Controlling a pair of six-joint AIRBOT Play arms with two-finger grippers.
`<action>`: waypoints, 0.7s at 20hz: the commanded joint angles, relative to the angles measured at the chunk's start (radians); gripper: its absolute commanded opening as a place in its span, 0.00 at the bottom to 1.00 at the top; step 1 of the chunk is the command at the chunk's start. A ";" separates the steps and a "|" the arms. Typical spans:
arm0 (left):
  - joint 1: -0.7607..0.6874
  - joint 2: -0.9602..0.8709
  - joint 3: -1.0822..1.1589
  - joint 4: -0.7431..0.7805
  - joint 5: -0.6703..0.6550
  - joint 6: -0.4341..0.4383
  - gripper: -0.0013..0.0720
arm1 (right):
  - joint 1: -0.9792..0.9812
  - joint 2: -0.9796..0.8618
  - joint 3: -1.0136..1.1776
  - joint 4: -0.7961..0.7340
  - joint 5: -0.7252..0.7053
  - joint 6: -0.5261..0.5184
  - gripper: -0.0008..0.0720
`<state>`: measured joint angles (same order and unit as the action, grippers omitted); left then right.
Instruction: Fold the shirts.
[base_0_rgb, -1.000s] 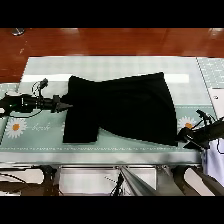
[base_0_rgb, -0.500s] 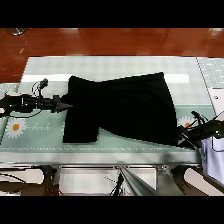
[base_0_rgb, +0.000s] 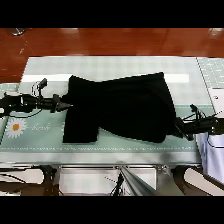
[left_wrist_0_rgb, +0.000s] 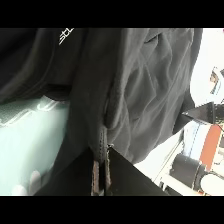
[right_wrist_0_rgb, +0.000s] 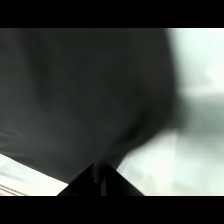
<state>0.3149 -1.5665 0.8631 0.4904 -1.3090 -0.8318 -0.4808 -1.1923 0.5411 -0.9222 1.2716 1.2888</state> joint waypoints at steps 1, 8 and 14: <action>0.000 0.037 0.035 -0.002 -0.016 -0.043 0.06 | 0.001 0.004 0.088 0.124 0.059 -0.058 0.04; 0.000 0.423 0.506 -0.188 0.186 -0.193 0.06 | 0.001 0.146 0.871 0.212 0.033 0.039 0.04; 0.040 0.742 0.790 -0.109 0.341 -0.233 0.06 | 0.000 0.369 1.304 0.089 -0.027 0.121 0.04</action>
<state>0.3328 -0.9676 1.5364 0.3286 -1.0447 -1.0397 -0.4808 -0.9241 1.6722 -0.7918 1.2613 1.3758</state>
